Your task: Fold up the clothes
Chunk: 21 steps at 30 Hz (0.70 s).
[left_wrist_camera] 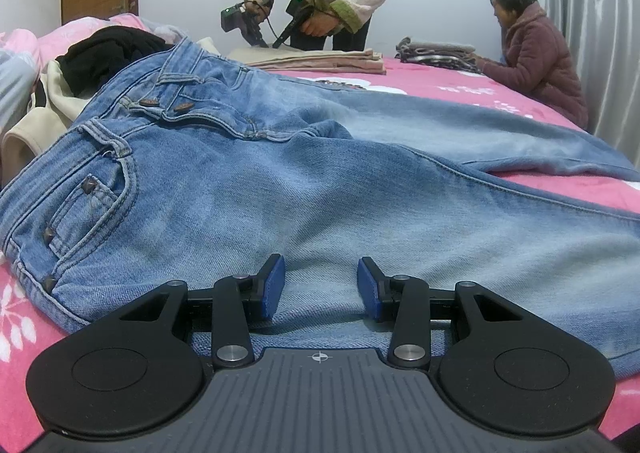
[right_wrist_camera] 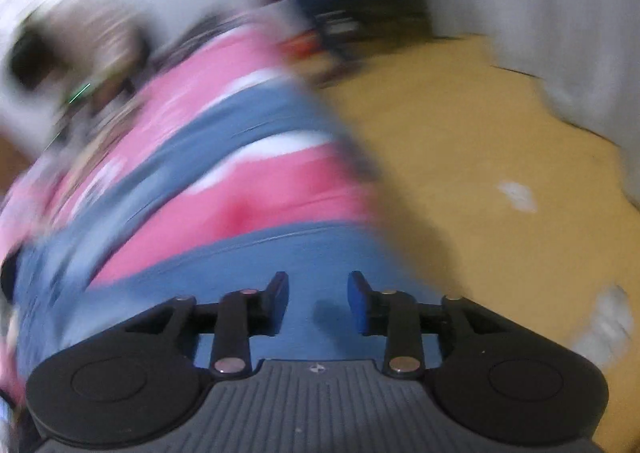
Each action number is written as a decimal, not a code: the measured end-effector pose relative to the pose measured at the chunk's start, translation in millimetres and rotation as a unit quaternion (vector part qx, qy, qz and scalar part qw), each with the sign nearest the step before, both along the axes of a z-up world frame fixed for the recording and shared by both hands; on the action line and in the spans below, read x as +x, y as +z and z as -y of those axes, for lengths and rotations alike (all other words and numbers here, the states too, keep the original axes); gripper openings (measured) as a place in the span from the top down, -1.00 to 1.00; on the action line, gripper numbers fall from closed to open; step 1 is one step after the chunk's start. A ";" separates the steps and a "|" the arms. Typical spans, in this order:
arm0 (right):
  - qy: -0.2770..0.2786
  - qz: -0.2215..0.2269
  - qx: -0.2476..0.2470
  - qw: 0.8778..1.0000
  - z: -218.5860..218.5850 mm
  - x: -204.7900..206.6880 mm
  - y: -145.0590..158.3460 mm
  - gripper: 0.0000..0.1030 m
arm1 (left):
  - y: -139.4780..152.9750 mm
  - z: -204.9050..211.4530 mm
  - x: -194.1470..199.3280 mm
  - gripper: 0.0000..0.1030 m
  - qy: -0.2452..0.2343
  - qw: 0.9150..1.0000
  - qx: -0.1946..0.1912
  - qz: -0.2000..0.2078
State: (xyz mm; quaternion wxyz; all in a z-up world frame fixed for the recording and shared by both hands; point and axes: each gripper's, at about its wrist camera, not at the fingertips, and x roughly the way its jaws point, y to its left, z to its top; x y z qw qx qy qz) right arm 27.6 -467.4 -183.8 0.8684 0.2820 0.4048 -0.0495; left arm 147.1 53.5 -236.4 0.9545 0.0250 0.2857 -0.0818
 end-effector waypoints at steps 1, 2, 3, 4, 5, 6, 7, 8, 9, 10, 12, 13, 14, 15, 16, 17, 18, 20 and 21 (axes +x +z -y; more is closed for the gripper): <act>0.034 0.005 -0.002 0.999 -22.0 14.6 -2.7 0.29 | 0.1 -0.1 -0.1 0.21 0.000 1.000 0.000 0.000; 0.068 0.011 -0.004 0.998 -44.0 29.2 -5.5 0.29 | 0.2 0.3 -0.3 0.21 0.000 1.000 0.000 0.000; 0.086 0.010 -0.009 0.996 -62.1 41.2 -9.4 0.28 | 0.2 0.2 -0.1 0.21 0.000 1.000 0.001 0.000; 0.091 0.004 -0.017 0.996 -76.8 50.9 -14.5 0.26 | 0.4 -0.4 0.3 0.21 0.000 1.000 -0.001 -0.001; 0.088 0.002 -0.023 0.996 -84.0 56.9 -17.7 0.25 | 1.7 -2.1 1.6 0.21 -0.001 1.000 -0.006 -0.005; 0.081 0.005 -0.026 0.996 -83.7 59.4 -18.5 0.25 | 5.9 -5.1 4.0 0.21 -0.006 1.000 -0.013 -0.016; 0.077 0.004 -0.021 0.997 -78.8 59.1 -18.3 0.26 | 10.2 -8.0 6.5 0.21 -0.010 0.999 -0.021 -0.027; 0.074 -0.001 -0.013 0.997 -70.8 56.5 -17.8 0.27 | 14.8 -11.0 9.0 0.21 -0.015 0.999 -0.028 -0.039; 0.070 -0.005 -0.005 0.998 -62.9 53.9 -17.3 0.28 | 22.2 -14.8 13.0 0.21 -0.022 0.998 -0.033 -0.054; 0.067 -0.010 0.003 0.998 -54.9 51.3 -16.9 0.28 | 31.8 -19.2 18.0 0.21 -0.027 0.996 -0.040 -0.070; 0.049 -0.020 0.007 0.999 -37.1 39.8 -14.8 0.28 | 55.4 -29.7 26.4 0.21 -0.031 0.995 -0.055 -0.075; 0.040 -0.025 0.004 0.999 -30.6 35.1 -13.5 0.27 | 68.2 -35.7 31.4 0.20 -0.028 0.995 -0.061 -0.069; 0.031 -0.029 0.001 0.999 -24.1 30.4 -12.3 0.27 | 81.0 -41.8 38.1 0.19 -0.024 0.996 -0.065 -0.062; 0.023 -0.031 -0.005 0.999 -18.4 27.8 -10.5 0.26 | 92.9 -48.2 47.9 0.13 -0.018 0.996 -0.067 -0.059; 0.016 -0.029 -0.012 0.999 -13.3 27.0 -8.4 0.26 | 102.1 -54.0 59.6 0.03 -0.011 0.996 -0.069 -0.055; 0.009 -0.027 -0.018 0.999 -8.3 26.3 -6.3 0.25 | 111.4 -59.7 71.3 -0.02 -0.003 0.996 -0.070 -0.052; 0.000 -0.025 -0.025 0.999 -2.8 27.9 -3.7 0.19 | 120.2 -65.4 83.3 -0.05 0.005 0.996 -0.072 -0.048; -0.019 -0.022 -0.037 0.999 9.0 35.4 2.2 0.18 | 130.1 -75.4 112.9 -0.05 0.028 0.994 -0.087 -0.053; -0.026 -0.020 -0.041 0.999 14.2 41.3 4.0 0.18 | 132.0 -80.8 130.6 -0.06 0.040 0.992 -0.105 -0.063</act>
